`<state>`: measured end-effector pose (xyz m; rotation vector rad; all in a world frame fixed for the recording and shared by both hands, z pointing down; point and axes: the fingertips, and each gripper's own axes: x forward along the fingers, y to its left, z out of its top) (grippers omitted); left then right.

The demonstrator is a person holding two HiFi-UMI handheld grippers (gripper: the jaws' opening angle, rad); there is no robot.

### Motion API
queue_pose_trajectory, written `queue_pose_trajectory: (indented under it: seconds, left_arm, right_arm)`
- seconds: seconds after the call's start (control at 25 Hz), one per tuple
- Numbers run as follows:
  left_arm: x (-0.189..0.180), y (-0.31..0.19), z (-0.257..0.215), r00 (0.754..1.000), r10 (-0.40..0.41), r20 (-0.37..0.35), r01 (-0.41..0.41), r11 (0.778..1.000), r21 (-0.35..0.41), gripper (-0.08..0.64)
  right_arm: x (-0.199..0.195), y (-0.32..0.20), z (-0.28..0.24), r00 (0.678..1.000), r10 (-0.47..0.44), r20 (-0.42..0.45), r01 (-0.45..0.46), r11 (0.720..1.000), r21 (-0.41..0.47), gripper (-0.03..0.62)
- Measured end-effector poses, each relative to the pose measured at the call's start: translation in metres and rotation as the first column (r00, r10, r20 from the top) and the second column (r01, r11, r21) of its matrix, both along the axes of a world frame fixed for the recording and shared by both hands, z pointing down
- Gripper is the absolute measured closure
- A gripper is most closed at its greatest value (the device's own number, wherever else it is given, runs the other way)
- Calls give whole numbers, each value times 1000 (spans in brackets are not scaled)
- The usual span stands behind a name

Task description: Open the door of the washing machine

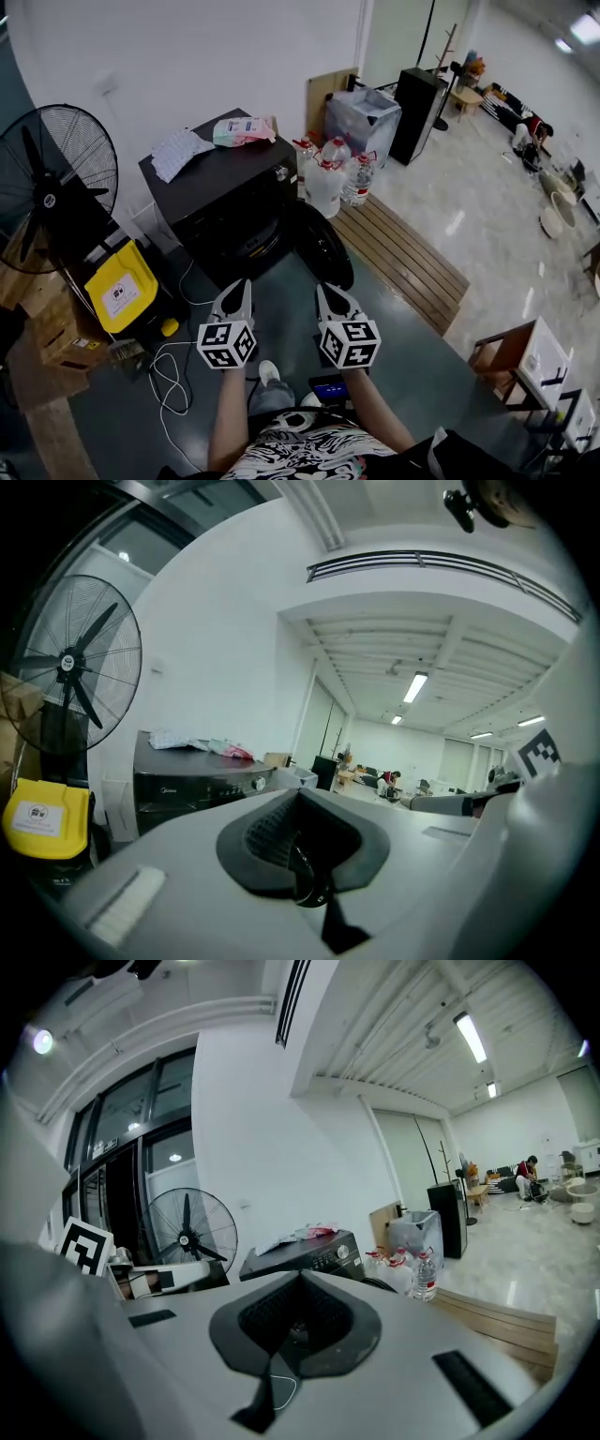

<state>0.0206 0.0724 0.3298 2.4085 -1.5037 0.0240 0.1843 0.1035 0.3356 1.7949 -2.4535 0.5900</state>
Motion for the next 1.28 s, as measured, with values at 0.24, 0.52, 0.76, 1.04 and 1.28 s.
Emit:
queue_pose_trajectory:
  seconds: [0.24, 0.52, 0.76, 1.04, 1.28]
  left_arm:
    - [3, 12, 5, 999, 1, 42, -1, 1000, -2, 559]
    - [1, 15, 7, 999, -3, 39, 2, 1000, 7, 558]
    - [0, 15, 5, 1000, 2, 30, -2, 1000, 4, 558]
    - [-4, 15, 7, 1000, 1, 25, -1, 1000, -1, 558]
    - [-8, 16, 7, 1000, 1, 22, -1, 1000, -2, 558]
  right_arm:
    - [2, 6, 1, 1000, 1, 0, -1, 1000, 10, 591]
    - [-1, 12, 8, 1000, -3, -9, 3, 1000, -1, 591]
    - [-1, 15, 10, 1000, 4, -15, -4, 1000, -14, 591]
    - [-7, 17, 11, 1000, 5, -15, -5, 1000, -18, 591]
    - [-12, 19, 11, 1000, -6, -23, 6, 1000, -13, 591]
